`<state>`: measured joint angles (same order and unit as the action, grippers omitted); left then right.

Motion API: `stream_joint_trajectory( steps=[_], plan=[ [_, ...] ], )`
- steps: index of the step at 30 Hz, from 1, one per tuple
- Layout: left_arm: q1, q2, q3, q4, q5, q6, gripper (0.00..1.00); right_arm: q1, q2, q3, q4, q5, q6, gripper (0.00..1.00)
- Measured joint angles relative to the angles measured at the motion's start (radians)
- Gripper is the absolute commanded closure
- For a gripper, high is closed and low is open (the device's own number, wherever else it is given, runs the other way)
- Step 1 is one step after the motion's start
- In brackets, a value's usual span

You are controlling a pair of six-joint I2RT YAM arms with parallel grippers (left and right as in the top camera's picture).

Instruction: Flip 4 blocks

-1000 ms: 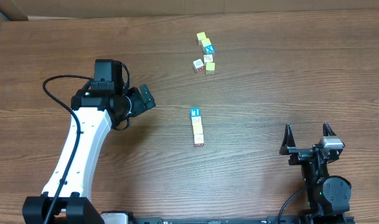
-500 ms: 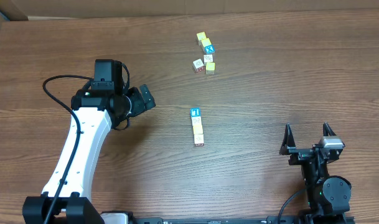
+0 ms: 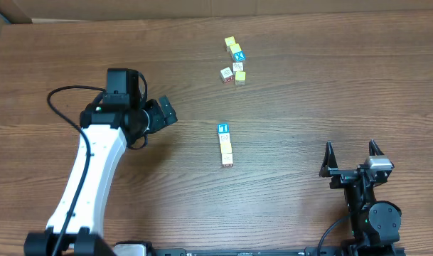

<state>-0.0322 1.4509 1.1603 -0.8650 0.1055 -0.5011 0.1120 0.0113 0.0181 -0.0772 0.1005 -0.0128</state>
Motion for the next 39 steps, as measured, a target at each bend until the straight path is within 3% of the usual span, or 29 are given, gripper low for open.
stream_joint_trajectory(
  steps=[11,22,30,39],
  plan=[
    [0.0,-0.481,0.0,-0.069,-0.053,0.0,0.0,0.0,0.0,0.0,-0.001,0.0,-0.002,0.0],
    [0.0,-0.718,-0.091,-0.274,-0.096,0.0,0.0,0.0,0.0,0.0,0.0,0.0,-0.003,0.0],
    [0.0,-0.971,-0.321,-0.236,-0.103,0.0,0.0,0.0,0.0,0.0,-0.001,0.0,-0.003,0.0],
    [0.0,-1.284,-0.571,-0.009,-0.103,0.0,0.0,0.0,0.0,0.0,-0.001,0.0,-0.002,0.0]
  ],
)
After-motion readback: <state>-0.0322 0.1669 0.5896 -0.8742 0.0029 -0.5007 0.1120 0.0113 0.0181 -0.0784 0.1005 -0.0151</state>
